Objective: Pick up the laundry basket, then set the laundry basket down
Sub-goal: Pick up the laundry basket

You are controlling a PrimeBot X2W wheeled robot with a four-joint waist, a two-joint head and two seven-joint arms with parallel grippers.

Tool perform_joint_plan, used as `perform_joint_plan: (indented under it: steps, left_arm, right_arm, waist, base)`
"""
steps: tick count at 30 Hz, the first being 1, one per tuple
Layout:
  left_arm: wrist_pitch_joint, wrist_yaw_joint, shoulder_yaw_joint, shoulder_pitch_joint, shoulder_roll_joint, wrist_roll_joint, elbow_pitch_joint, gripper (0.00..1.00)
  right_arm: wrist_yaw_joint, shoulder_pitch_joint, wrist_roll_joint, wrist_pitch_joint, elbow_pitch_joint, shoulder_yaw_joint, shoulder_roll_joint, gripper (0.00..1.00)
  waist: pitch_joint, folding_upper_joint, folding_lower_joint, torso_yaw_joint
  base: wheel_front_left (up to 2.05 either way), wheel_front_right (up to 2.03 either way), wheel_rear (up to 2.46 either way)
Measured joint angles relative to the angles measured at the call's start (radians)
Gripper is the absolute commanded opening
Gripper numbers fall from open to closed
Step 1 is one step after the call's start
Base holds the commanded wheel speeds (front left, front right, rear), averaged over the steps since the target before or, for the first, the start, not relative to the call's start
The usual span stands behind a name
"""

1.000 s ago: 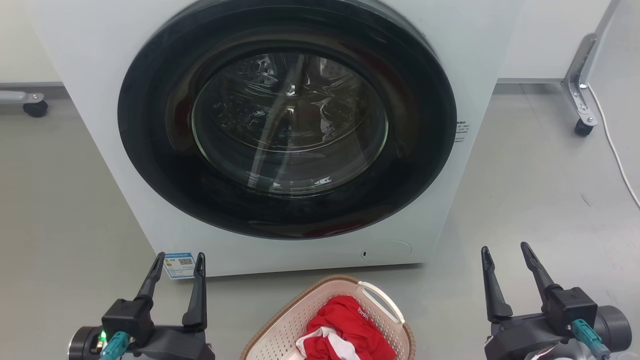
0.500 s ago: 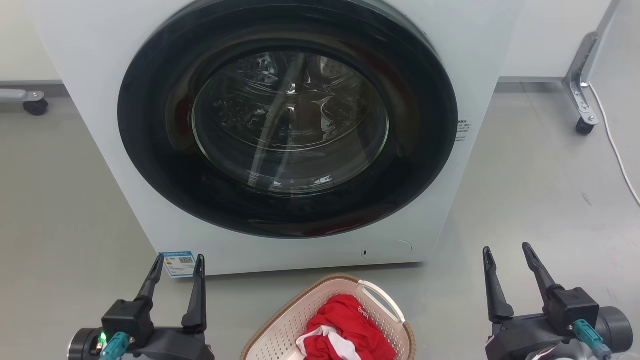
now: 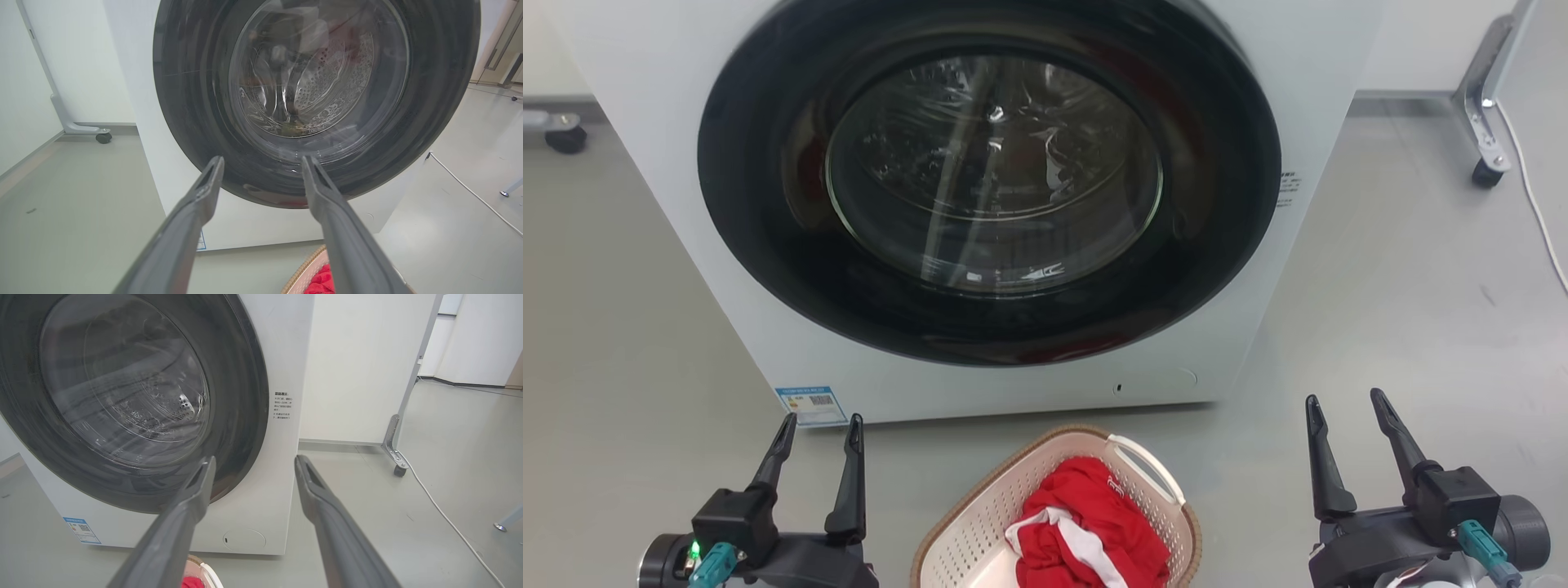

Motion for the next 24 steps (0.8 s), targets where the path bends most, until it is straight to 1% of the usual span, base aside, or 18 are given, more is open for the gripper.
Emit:
perform_joint_plan:
  steps: [9,13,14,17,24]
  left_arm:
    - [0.027,-0.001,-0.007,-0.017,-0.005,-0.002,-0.012,1.00]
    - [0.038,-0.006,-0.010,-0.031,-0.011,-0.013,-0.006,1.00]
    - [0.044,-0.014,-0.011,-0.035,-0.013,-0.018,-0.001,1.00]
    - [0.057,-0.015,-0.014,-0.049,-0.021,-0.024,0.013,1.00]
    - [0.140,-0.067,-0.022,-0.074,-0.031,-0.091,0.075,1.00]
  right_arm:
    - [0.000,-0.006,0.000,0.000,-0.033,-0.008,0.016,1.00]
    - [0.000,-0.019,0.000,0.000,-0.042,-0.016,0.022,1.00]
    - [0.000,-0.024,0.000,0.000,-0.044,-0.018,0.022,1.00]
    - [0.000,-0.039,-0.005,0.000,-0.049,-0.018,0.022,1.00]
    - [0.000,-0.075,-0.028,0.000,-0.068,-0.012,0.030,1.00]
  waist:
    - [0.098,0.0000,0.0001,-0.002]
    - [0.151,0.0001,0.0001,-0.002]
    - [0.166,0.0000,0.0001,-0.002]
    - [0.208,0.0001,0.0001,-0.002]
    - [0.310,0.0001,0.0002,-0.005]
  base:
    - [0.00,0.00,0.00]
    - [0.00,0.00,0.00]
    - [0.00,0.00,0.00]
    - [0.00,0.00,0.00]
    - [0.00,0.00,0.00]
